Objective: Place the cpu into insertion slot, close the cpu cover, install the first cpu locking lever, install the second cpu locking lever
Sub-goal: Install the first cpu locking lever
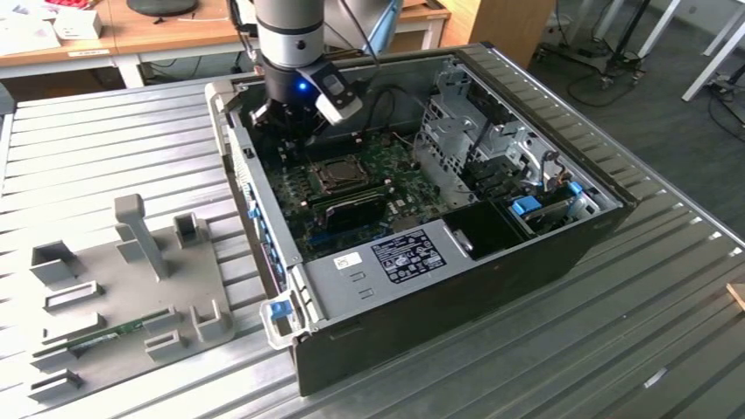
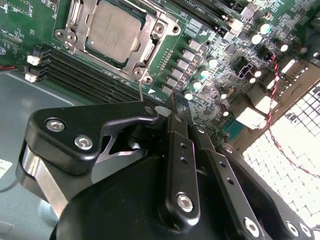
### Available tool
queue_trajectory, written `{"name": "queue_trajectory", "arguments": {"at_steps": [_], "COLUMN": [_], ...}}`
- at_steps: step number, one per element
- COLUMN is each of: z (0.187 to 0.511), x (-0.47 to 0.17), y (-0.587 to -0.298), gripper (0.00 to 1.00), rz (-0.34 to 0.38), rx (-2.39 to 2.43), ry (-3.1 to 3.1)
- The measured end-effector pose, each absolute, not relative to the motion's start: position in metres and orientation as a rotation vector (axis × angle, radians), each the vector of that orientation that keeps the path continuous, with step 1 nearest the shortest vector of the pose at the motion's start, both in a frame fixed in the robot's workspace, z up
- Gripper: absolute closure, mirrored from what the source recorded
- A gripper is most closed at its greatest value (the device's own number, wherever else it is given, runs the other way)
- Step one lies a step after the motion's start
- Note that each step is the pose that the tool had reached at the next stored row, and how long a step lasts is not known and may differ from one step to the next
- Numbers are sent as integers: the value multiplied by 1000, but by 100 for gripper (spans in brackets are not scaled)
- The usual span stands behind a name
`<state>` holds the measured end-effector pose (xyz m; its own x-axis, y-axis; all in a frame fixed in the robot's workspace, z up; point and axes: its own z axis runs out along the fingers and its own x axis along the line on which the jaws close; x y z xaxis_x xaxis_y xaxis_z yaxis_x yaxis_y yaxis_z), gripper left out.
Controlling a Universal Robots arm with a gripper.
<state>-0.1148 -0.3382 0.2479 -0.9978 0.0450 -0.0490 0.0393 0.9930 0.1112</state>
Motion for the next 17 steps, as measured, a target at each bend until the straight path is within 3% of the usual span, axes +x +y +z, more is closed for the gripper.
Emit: {"name": "queue_trajectory", "arguments": {"at_steps": [17], "z": [248], "x": [-116], "y": [-332], "gripper": [89], "rz": [176], "rx": [65], "ry": [3082]}}
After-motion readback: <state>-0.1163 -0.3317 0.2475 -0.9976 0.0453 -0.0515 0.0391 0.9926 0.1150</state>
